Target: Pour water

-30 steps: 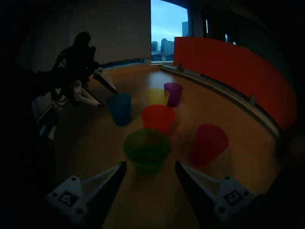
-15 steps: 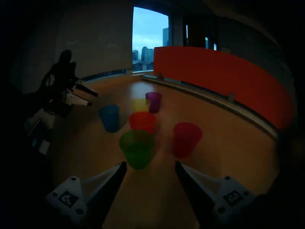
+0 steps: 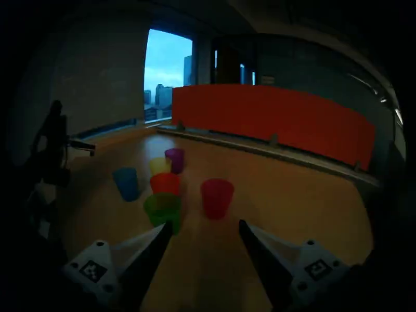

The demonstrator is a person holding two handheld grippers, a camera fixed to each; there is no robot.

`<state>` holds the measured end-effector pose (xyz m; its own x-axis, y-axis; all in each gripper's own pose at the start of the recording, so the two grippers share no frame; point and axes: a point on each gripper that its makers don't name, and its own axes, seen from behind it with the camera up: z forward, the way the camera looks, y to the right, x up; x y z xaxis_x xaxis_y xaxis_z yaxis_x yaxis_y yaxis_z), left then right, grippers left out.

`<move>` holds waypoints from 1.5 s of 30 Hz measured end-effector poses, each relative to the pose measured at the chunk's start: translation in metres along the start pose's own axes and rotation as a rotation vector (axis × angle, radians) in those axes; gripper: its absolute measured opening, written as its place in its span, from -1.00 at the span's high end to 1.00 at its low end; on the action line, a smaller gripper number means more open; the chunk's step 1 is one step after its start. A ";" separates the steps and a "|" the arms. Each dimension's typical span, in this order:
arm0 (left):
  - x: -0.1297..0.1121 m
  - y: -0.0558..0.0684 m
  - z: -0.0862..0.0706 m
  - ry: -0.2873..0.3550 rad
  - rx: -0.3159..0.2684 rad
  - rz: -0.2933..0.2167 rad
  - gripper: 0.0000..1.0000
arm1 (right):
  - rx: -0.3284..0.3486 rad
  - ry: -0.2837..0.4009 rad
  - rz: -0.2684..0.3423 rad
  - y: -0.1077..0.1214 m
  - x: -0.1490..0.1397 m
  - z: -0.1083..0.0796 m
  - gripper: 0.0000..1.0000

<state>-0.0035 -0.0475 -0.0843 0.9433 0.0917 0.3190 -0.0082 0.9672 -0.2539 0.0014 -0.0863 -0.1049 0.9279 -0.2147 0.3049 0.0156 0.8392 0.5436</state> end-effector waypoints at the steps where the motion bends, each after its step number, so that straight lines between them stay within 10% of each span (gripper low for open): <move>1: 0.004 -0.002 -0.002 0.014 0.013 -0.003 -0.95 | -0.016 0.013 0.006 0.003 0.004 -0.002 -0.96; 23: 0.136 -0.006 -0.008 0.361 0.189 -0.019 -0.95 | -0.404 0.407 0.049 0.091 0.137 -0.036 -0.96; 45: 0.091 -0.002 0.040 0.367 0.237 -0.055 -0.95 | -0.505 0.432 0.100 0.113 0.084 -0.010 -0.96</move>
<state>0.0695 -0.0315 -0.0187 0.9995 -0.0104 -0.0301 0.0100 0.9998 -0.0155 0.0847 -0.0046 -0.0253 0.9980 0.0071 -0.0630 -0.0031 0.9979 0.0640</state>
